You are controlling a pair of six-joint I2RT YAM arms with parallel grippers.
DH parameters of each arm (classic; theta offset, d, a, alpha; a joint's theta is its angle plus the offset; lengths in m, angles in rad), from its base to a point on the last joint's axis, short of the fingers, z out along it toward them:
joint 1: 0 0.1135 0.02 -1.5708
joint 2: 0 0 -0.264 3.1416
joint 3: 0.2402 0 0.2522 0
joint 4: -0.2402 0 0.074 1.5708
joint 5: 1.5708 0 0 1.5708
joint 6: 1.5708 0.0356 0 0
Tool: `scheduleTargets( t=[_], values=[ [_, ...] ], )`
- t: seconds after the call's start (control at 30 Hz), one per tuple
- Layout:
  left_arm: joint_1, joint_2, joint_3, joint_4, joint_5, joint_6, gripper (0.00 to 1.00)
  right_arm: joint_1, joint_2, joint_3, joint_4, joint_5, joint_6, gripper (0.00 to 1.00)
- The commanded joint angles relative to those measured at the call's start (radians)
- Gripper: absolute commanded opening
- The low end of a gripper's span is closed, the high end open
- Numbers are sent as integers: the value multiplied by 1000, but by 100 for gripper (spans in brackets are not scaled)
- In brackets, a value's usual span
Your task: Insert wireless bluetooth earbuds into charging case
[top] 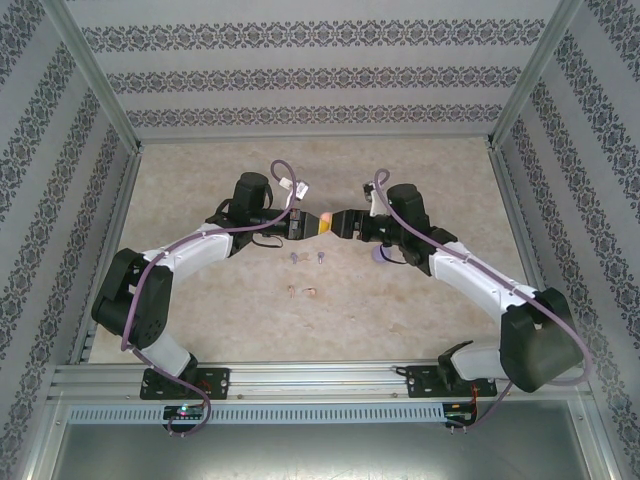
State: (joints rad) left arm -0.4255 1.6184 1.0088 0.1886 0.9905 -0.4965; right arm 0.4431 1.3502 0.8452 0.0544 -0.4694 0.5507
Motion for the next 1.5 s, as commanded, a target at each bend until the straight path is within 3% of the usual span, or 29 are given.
scheduleTargets(
  t=[0.0,0.33,0.57,0.73,1.1,1.47],
  values=[
    [-11,-45,35,2,28,24,0,1,18,5,41,-2,5,76],
    [-12,-100,12,45,28,-7,0,-73,87,-96,126,-13,71,69],
    [-12,-97,1,41,18,1,0,-76,-80,-146,93,-44,84,69],
    [-12,-88,-10,77,36,-19,0,-74,-147,-175,185,-116,109,69],
    [-15,-75,-19,133,65,-62,0,-63,-76,-116,276,-187,126,52],
    [-19,-58,-13,131,63,-59,0,-48,-74,-109,282,-188,124,49]
  ],
)
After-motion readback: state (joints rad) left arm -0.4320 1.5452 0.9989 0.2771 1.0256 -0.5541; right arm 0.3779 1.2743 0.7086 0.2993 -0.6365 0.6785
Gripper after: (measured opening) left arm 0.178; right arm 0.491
